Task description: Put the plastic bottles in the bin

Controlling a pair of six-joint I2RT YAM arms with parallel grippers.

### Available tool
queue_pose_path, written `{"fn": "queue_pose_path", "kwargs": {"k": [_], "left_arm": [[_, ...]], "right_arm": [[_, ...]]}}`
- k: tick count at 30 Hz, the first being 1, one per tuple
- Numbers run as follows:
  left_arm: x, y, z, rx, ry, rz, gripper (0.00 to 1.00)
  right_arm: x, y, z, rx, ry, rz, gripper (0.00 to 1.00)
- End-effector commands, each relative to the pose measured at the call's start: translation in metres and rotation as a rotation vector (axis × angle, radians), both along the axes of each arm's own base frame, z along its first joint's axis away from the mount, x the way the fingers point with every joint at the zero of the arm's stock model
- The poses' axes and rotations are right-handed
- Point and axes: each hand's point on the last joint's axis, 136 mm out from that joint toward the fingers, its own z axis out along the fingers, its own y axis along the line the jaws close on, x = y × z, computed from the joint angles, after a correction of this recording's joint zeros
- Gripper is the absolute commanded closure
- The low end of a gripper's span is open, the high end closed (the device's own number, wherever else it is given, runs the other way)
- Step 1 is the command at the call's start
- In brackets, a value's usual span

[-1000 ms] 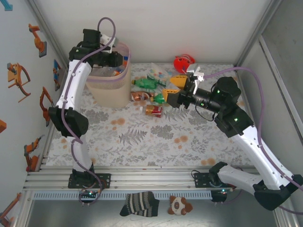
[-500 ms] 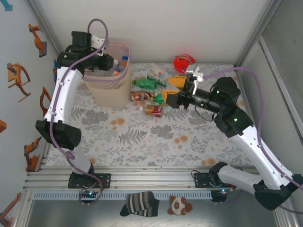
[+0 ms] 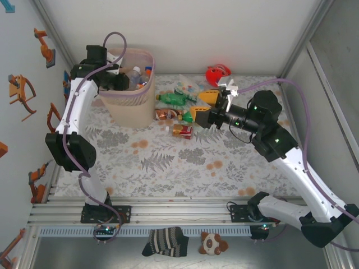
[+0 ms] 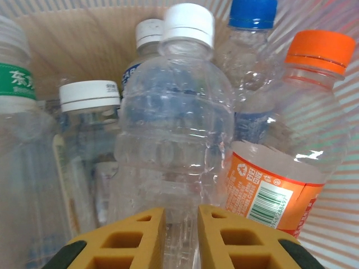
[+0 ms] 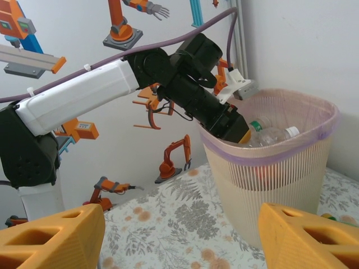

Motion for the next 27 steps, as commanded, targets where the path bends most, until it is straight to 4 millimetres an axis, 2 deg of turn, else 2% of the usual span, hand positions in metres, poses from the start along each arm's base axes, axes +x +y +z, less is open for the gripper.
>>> {"fn": "queue_pose_path", "kwargs": {"k": [1,4,7,12,16,22,27], "left_arm": [[-0.002,-0.003,-0.008,-0.014,0.023,-0.017,0.79],[-0.003,-0.004,0.004,-0.025,-0.004,-0.022,0.79],[-0.007,-0.007,0.025,-0.051,-0.049,-0.028,0.79],[-0.020,-0.014,0.064,-0.109,-0.135,-0.049,0.78],[-0.032,-0.020,0.084,-0.144,-0.172,-0.071,0.77],[-0.051,-0.047,0.105,-0.174,-0.215,-0.146,0.76],[-0.069,-0.084,0.111,-0.183,-0.235,-0.263,0.75]], "right_arm": [[-0.006,0.000,0.019,0.025,-0.041,0.013,0.29],[-0.006,0.001,0.020,0.025,-0.042,0.015,0.29],[-0.006,0.000,0.020,0.026,-0.043,0.012,0.29],[-0.004,0.001,0.017,0.022,-0.035,0.004,0.29],[-0.003,0.002,0.018,0.023,-0.038,0.005,0.29],[0.000,0.002,0.015,0.017,-0.032,-0.012,0.29],[0.002,-0.001,0.012,0.006,-0.024,-0.040,0.30]]}}
